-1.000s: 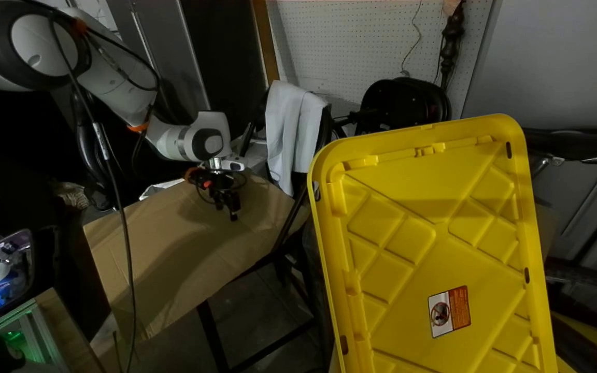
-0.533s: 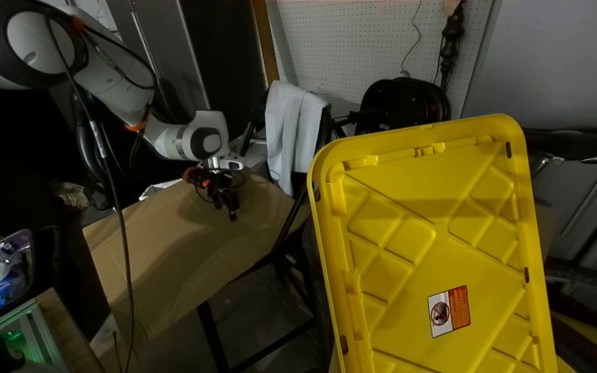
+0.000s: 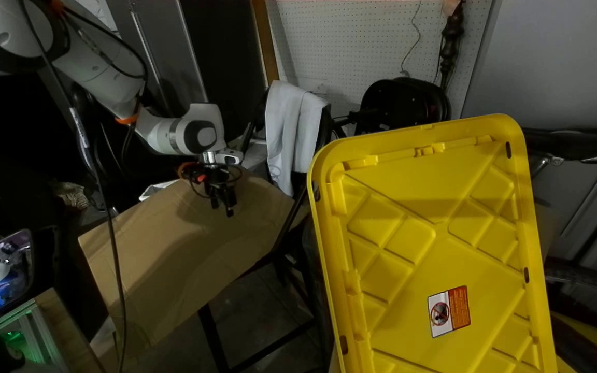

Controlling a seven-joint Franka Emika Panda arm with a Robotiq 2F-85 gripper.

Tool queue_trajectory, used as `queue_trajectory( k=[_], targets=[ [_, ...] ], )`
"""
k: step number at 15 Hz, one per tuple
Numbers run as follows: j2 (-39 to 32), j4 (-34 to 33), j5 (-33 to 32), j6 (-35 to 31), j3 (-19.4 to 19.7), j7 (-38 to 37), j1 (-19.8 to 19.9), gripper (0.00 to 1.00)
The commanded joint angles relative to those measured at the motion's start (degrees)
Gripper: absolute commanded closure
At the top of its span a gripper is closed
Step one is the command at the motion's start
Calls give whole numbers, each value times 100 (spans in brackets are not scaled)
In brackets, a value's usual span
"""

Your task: Push the the cardboard on the chair upwards

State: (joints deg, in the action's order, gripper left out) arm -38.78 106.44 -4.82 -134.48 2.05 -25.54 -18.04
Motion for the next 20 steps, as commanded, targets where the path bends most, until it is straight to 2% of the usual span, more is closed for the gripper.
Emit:
queue_trajectory(
  k=[1, 11, 20],
  targets=[
    [252, 333, -158, -73, 53, -31, -4, 0],
    [323, 473, -32, -180, -4, 25, 118, 0],
    [-203, 135, 109, 36, -145, 407, 384, 0]
  ],
)
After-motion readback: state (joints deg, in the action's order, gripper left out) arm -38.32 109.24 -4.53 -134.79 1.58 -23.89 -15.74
